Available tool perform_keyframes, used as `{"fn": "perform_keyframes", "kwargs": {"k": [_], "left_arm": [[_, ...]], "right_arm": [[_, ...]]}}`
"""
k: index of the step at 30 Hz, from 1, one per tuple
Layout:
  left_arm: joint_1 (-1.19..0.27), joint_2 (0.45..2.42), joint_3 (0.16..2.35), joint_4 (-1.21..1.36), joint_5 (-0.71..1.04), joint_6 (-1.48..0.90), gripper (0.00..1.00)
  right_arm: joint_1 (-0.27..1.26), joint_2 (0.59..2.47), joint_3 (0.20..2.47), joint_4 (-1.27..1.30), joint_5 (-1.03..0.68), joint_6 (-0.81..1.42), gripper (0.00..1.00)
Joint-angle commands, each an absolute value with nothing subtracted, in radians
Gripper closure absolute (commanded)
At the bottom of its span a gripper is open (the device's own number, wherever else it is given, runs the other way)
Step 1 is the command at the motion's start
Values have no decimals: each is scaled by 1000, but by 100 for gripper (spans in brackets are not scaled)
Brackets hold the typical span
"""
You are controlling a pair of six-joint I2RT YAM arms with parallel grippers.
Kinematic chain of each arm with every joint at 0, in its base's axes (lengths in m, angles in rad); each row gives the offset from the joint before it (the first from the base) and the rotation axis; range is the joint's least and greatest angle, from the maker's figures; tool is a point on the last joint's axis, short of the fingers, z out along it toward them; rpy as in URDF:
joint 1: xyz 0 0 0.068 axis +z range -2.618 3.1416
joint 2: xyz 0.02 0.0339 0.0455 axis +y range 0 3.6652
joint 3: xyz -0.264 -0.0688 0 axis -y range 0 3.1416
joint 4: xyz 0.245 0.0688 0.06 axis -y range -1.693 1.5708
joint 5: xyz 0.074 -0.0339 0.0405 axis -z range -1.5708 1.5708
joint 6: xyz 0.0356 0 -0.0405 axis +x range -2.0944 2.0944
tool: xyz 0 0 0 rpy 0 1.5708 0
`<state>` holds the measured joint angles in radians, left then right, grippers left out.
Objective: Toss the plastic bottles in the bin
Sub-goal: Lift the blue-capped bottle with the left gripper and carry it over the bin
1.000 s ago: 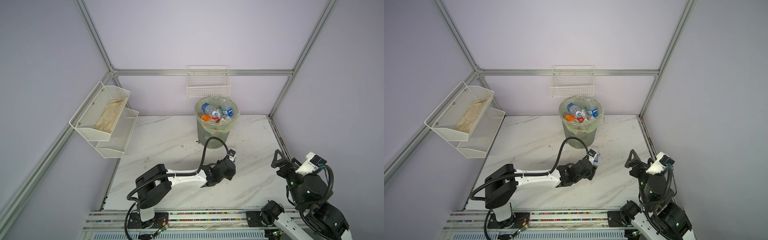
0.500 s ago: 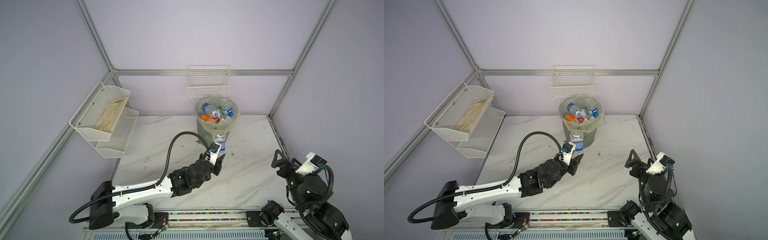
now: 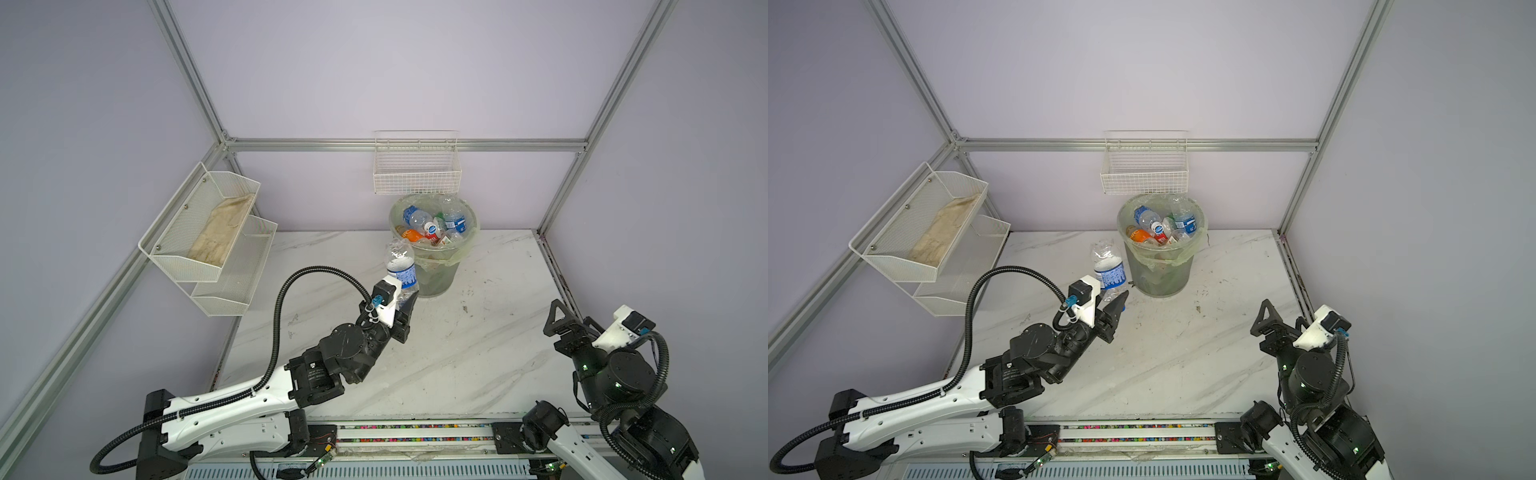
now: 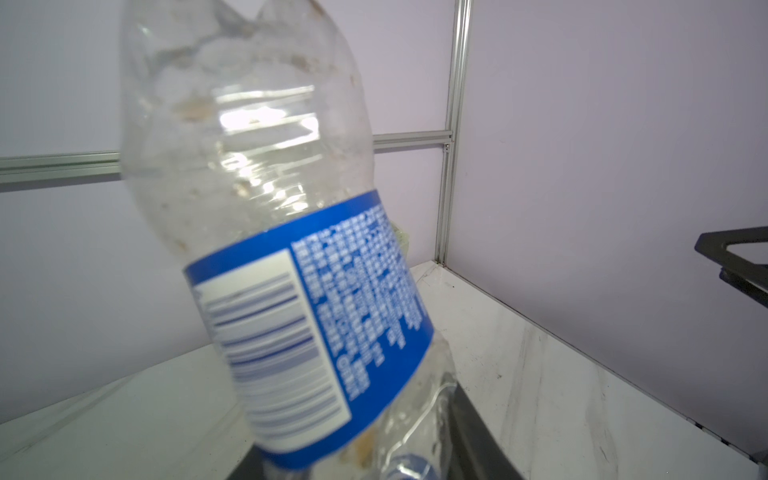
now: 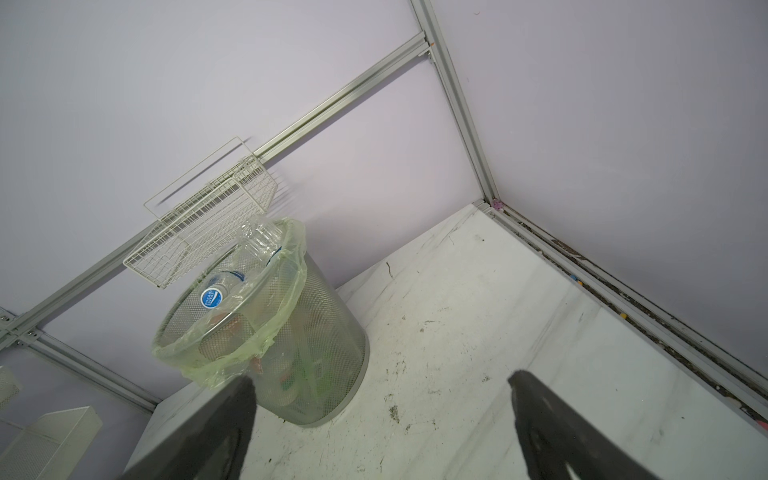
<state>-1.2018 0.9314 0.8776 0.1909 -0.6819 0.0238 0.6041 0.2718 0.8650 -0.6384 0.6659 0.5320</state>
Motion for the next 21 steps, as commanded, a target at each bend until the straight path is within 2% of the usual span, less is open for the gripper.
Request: {"fn": "perform_keyframes", "kwargs": {"k": [1,11,17,21], "left_arm": [[-1200,870,836,264,-722,91,74],[-1201,767,805,312,-743,161,74],[-1180,815,839,334,-760,169,74],[-1133,860,883,310,-692,139,74]], "right_arm": [[601,258,864,-659,678,547,3],[602,262,865,-663,680,551,3],[601,272,866,-663,680,551,3],[601,270,865,-664,680,552,3]]}}
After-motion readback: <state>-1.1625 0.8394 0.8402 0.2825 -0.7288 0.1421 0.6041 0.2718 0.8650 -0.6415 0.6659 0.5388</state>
